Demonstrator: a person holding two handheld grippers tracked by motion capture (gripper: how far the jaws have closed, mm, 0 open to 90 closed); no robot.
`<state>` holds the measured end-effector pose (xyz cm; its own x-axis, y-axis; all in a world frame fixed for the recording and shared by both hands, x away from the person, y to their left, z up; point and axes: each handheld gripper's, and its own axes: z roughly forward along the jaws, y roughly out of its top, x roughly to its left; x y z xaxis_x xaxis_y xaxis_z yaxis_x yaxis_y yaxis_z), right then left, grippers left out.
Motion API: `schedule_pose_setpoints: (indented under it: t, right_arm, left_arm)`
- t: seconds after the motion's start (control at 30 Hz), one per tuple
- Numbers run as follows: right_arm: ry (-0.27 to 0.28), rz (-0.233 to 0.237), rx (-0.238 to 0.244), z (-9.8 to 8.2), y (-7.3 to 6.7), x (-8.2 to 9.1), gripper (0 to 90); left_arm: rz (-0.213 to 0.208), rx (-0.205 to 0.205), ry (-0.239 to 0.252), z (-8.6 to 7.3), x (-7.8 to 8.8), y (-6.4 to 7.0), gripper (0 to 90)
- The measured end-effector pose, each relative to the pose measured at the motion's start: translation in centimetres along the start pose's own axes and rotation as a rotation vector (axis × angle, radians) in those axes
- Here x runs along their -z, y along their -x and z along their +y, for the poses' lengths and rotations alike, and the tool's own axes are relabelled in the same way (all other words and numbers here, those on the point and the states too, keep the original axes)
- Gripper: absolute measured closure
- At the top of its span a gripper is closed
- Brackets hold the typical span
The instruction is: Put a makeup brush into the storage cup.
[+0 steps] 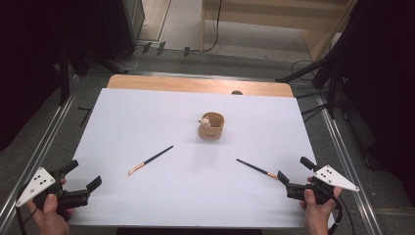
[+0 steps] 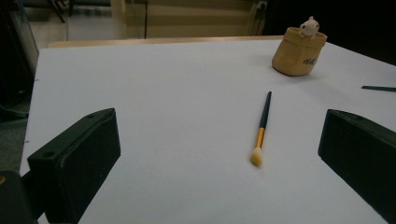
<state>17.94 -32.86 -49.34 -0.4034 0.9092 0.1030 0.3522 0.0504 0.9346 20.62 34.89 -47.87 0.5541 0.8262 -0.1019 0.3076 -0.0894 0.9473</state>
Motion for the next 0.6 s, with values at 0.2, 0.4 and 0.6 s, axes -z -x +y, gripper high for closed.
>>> schedule_pose_setpoints:
  t: [0.2,0.4,0.6]
  right_arm:
    - [-0.001,0.010,-0.001,0.24,-0.13,0.16,0.0]
    - [-0.008,0.013,0.001,0.25,-0.29,0.09,0.0]
    - [-0.001,0.013,0.000,0.34,-0.15,0.09,0.0]
  left_arm:
    - [-0.004,-0.008,-0.007,0.03,-0.17,0.10,0.0]
    - [-0.006,-0.010,-0.005,0.09,-0.20,0.12,0.0]
    - [0.014,-0.007,-0.009,0.67,-0.41,0.69,0.0]
